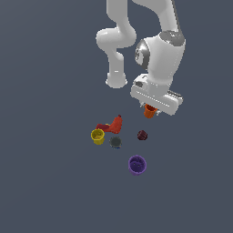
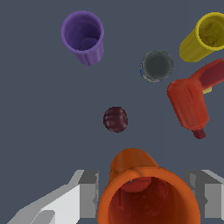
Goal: Pick up a designated object from a clutter of objects.
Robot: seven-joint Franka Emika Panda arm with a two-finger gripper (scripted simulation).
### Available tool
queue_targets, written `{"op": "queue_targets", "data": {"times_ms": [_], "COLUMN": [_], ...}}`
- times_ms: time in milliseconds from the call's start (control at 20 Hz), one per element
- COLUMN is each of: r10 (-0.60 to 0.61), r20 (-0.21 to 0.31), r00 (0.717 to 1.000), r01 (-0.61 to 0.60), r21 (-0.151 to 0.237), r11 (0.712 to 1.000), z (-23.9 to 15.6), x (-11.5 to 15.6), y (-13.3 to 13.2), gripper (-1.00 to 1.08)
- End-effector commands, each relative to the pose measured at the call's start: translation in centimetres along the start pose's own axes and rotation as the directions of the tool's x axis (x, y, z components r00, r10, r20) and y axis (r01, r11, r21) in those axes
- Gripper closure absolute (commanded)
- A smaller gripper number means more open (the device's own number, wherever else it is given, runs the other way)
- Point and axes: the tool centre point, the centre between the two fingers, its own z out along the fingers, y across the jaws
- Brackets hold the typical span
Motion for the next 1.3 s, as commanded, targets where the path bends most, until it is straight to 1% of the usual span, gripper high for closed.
{"op": "queue_targets", "data": {"times_ms": [0,800,1000,1250], "r10": [-0.001,-0.006,-0.006,-0.007], "r20": [0.001,0.012,0.013,0.014], "r00": [1.000,1.000,1.000,1.000], "r01": [0.001,0.006,0.006,0.007], "r21": [-0.001,-0.011,-0.014,-0.015], "r11": [1.000,1.000,1.000,1.000], "z": [-2.0,-15.7,-18.4,-20.7], "x": [-0.5,-3.3,-3.7,-4.1], "y": [1.0,7.0,8.0,8.9], "gripper": [1.08,1.08,1.08,1.08]}}
